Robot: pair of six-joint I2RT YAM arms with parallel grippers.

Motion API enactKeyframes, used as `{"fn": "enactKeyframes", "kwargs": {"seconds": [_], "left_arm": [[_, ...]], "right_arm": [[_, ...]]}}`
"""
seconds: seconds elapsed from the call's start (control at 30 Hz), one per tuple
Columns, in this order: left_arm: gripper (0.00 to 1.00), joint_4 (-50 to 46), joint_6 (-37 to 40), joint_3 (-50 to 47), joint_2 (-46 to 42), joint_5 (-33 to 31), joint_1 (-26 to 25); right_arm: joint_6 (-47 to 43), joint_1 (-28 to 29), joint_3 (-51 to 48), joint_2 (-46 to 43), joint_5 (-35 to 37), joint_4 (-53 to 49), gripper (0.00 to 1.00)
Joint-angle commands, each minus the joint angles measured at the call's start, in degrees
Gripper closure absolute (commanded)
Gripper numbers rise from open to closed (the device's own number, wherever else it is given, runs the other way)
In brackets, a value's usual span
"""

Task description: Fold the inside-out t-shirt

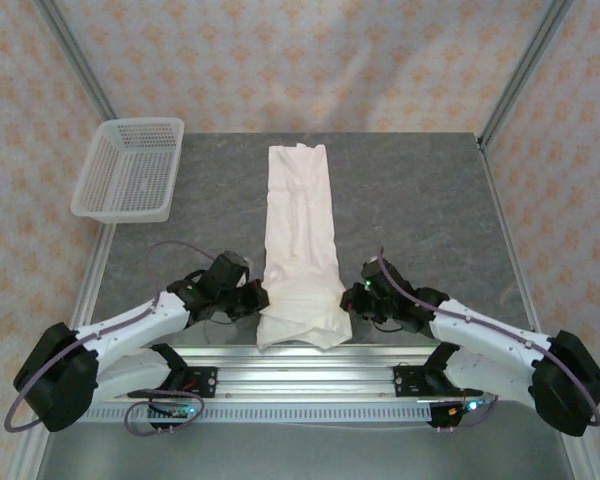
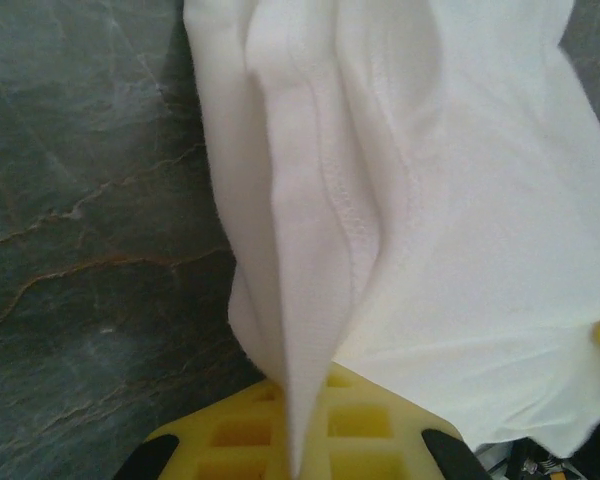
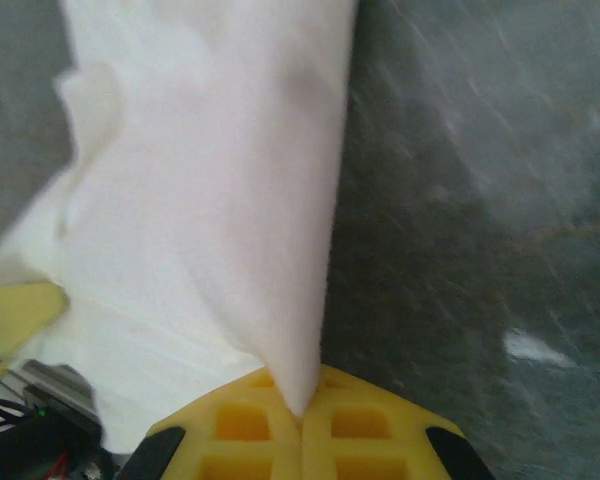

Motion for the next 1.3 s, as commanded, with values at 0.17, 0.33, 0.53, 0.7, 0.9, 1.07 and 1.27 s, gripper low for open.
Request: {"fn": "enactKeyframes", "kwargs": {"seconds": [0.17, 0.33, 0.53, 0.7, 0.9, 1.07, 1.27], "left_arm": [[1.00, -2.9, 5.6, 19.9, 4.7, -9.1, 10.4], [1.00, 2.5, 8.6, 33.7, 19.8, -7.5, 16.4], [1.00, 5.0, 9.9, 49.8, 36.9, -6.7, 20.0], [1.00, 4.7, 9.7, 61.4, 50.6, -5.9, 22.5], [0.88, 5.7, 10.1, 74.6, 65.7, -2.5, 24.6], [0.43, 7.5, 9.5, 79.9, 68.6, -1.7, 27.1], [0.31, 4.4, 11.6, 77.2, 60.0, -2.0, 29.5]], "right_arm": [[-8.5, -8.0, 23.6, 12.5, 10.9, -1.2, 1.00], [-11.5, -13.7, 39.2, 27.8, 9.1, 0.3, 1.00], [-14.2, -18.0, 57.1, 43.8, 7.6, 0.7, 1.00], [-14.5, -21.2, 69.6, 56.6, 4.6, -0.5, 1.00], [-16.1, -24.3, 79.9, 68.9, 2.2, 0.2, 0.95], [-20.4, -26.5, 100.0, 79.1, -2.7, -10.8, 0.54], [-25.4, -27.8, 107.7, 76.4, 1.3, -23.6, 0.45]]}}
